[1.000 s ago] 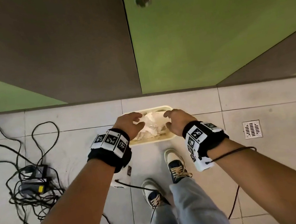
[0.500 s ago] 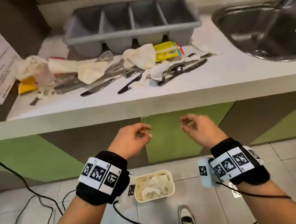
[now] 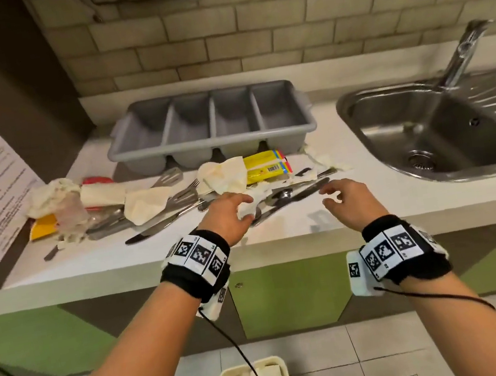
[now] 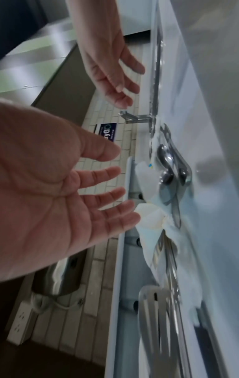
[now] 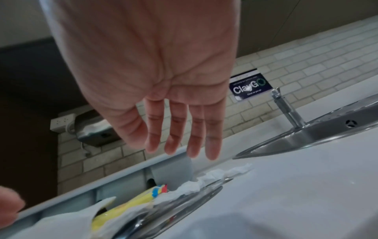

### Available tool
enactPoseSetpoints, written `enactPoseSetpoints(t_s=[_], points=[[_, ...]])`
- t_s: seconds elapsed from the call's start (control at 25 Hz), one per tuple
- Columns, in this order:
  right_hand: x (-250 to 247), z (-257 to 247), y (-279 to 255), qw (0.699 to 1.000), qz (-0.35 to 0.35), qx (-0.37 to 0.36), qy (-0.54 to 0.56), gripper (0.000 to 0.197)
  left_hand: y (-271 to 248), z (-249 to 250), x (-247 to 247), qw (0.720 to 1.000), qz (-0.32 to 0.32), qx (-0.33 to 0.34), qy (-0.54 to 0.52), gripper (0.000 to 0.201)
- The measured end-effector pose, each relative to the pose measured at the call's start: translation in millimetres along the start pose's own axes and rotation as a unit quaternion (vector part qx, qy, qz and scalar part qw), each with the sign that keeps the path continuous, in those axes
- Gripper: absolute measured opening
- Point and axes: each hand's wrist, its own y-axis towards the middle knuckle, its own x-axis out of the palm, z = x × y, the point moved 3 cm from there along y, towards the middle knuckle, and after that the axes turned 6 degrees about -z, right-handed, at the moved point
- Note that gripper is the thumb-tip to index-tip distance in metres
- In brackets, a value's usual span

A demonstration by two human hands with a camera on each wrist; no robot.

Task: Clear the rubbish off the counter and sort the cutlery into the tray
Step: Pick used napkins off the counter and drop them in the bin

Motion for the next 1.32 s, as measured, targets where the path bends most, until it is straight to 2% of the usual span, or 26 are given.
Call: enactPoseSetpoints(t_s=[0.16, 0.24, 0.28, 0.4, 0.52, 0.6, 0.68, 0.76, 0.88, 1.0, 1.08, 1.16, 1.32], points=[[-1, 9, 68, 0.999, -0.034, -0.008, -0.022, 0.026, 51, 9, 19, 0.995, -0.077, -0.012, 0.065, 0.055], [7, 9, 96, 0.997, -0.061, -0.018, -0.035, 0.029, 67, 7, 26, 0.992, -0.102, -0.044, 0.055, 0.051], [12, 7, 104, 0.995, -0.079, -0.027, -0.047, 0.031, 69, 5, 27, 0.994, -0.093, -0.055, 0.033, 0.045], [24, 4, 127, 0.988, -0.114, -0.009, -0.106, 0.051, 75, -1, 24, 0.997, -0.028, -0.071, -0.031, 0.032], [24, 4, 147, 0.979, -0.137, 0.038, -0.146, 0.079, 75, 2, 5, 0.991, 0.062, -0.068, -0.094, 0.038], [26, 4, 154, 0.966, -0.179, 0.05, -0.178, 0.084, 77, -1, -11, 0.981, 0.156, -0.058, -0.098, 0.043], [29, 1, 156, 0.96, -0.188, 0.044, -0.203, 0.077, 84, -9, -22, 0.968, 0.213, -0.092, -0.093, 0.045], [32, -5, 152, 0.964, -0.154, 0.024, -0.213, 0.068, 94, -18, -26, 0.964, 0.21, -0.145, -0.076, 0.042], [37, -9, 150, 0.973, -0.166, 0.017, -0.158, 0.041, 106, -24, -16, 0.971, 0.139, -0.19, -0.03, 0.038], [44, -9, 153, 0.974, -0.199, 0.029, -0.105, 0.023, 112, -27, -2, 0.966, 0.043, -0.24, 0.089, 0.061], [41, -9, 154, 0.976, -0.19, 0.024, -0.104, 0.02, 113, -31, 1, 0.963, 0.025, -0.24, 0.118, 0.068], [31, -10, 154, 0.982, -0.16, 0.012, -0.094, 0.019, 115, -35, 1, 0.967, 0.033, -0.231, 0.106, 0.067], [-10, 6, 168, 0.996, -0.049, 0.027, -0.076, 0.022, 115, -35, -1, 0.972, 0.048, -0.216, 0.084, 0.057]])
